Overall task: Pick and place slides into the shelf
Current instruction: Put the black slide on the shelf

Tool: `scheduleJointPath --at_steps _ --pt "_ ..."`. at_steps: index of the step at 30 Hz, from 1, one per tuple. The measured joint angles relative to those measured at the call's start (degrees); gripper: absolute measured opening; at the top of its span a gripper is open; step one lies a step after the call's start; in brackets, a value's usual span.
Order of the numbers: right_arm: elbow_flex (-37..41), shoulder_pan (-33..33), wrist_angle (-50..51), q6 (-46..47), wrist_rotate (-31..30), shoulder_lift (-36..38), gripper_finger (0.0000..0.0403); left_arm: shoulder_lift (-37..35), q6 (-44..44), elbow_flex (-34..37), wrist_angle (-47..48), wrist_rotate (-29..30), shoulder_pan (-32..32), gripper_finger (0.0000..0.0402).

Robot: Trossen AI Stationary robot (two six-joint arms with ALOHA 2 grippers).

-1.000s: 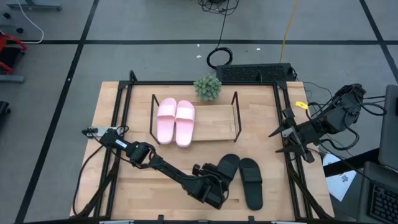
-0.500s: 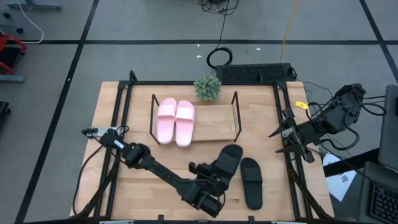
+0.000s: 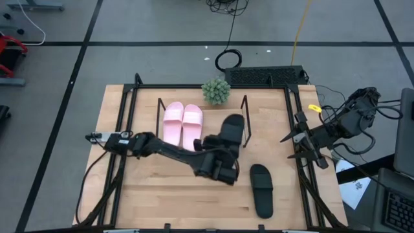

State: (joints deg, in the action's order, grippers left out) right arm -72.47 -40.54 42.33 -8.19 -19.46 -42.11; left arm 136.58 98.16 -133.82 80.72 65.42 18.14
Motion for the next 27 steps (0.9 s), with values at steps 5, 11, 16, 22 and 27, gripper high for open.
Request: scheduleJointPath --at_steps 5,11,16,22,27 --pt "0.0 0.0 0.1 0.0 0.0 0.9 0.0247 0.1 8.7 0.0 7.9 -6.6 -2.0 0.0" --pt "0.0 0.0 0.7 0.0 0.0 2.4 0.0247 0.1 10.8 0.1 9.2 -6.3 -3.1 0.0" --pt "0.0 0.0 0.6 0.4 0.0 2.8 0.0247 0.2 8.8 0.4 9.2 -9.2 -6.3 0.0" --pt "0.0 0.0 0.6 1.1 0.0 2.7 0.0247 0.4 7.3 3.1 9.3 -12.3 -9.2 0.0" --pt "0.0 0.0 0.6 0.2 0.0 2.7 0.0247 0.4 6.0 6.3 9.3 -13.9 -11.1 0.0"
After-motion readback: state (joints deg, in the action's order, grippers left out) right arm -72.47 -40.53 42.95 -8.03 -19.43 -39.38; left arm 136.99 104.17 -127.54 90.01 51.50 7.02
